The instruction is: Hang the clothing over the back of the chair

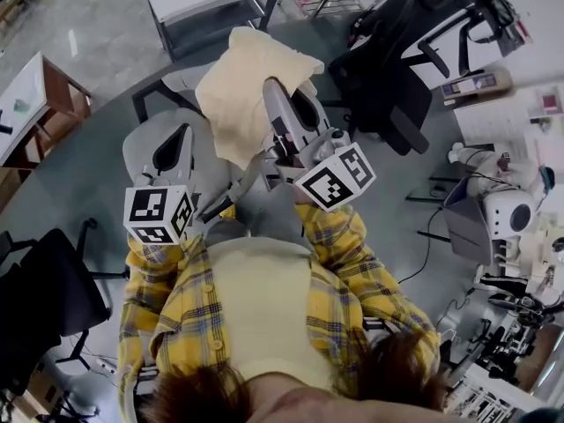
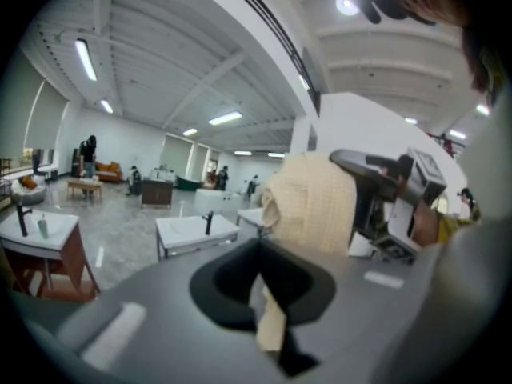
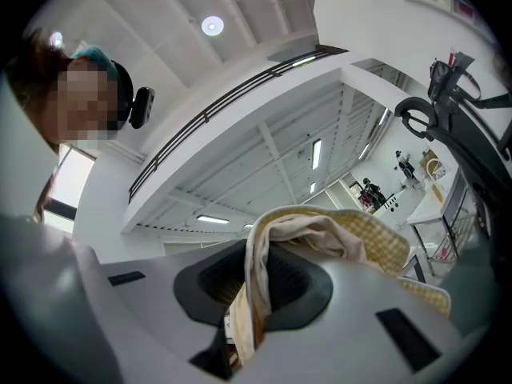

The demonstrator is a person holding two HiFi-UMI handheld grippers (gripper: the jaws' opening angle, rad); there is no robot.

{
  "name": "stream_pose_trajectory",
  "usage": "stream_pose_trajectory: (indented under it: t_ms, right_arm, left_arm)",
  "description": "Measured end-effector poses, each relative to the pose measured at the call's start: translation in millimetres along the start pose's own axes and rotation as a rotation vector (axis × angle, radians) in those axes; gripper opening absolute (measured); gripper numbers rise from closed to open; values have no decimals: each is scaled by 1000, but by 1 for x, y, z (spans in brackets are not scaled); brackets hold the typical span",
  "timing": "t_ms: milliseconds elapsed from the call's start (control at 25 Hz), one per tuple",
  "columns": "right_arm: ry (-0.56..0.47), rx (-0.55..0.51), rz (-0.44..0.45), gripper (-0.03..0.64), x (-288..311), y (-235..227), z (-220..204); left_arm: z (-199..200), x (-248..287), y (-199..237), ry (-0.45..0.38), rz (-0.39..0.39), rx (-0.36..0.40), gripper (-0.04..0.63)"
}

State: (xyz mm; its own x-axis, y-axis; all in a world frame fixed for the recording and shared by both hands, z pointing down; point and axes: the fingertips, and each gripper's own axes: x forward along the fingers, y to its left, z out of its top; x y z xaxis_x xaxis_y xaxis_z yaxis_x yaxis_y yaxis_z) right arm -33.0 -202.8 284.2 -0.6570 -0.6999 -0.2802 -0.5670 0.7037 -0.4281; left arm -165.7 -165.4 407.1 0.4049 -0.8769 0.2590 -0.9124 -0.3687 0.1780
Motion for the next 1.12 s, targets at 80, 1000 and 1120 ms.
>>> stream_pose_trajectory:
  t_ms: [80, 1000, 1120]
  right_arm:
    - [0, -13, -4, 54, 2, -4, 3]
    - [97, -148, -149, 54, -8, -101, -23]
    - [127, -173, -176, 54, -11, -111, -34]
  left_arm:
    - [1, 5, -1, 2, -6, -2, 6]
    - [11, 55, -13, 22, 30, 7, 6]
    - [9, 59, -12, 29, 30, 4, 6]
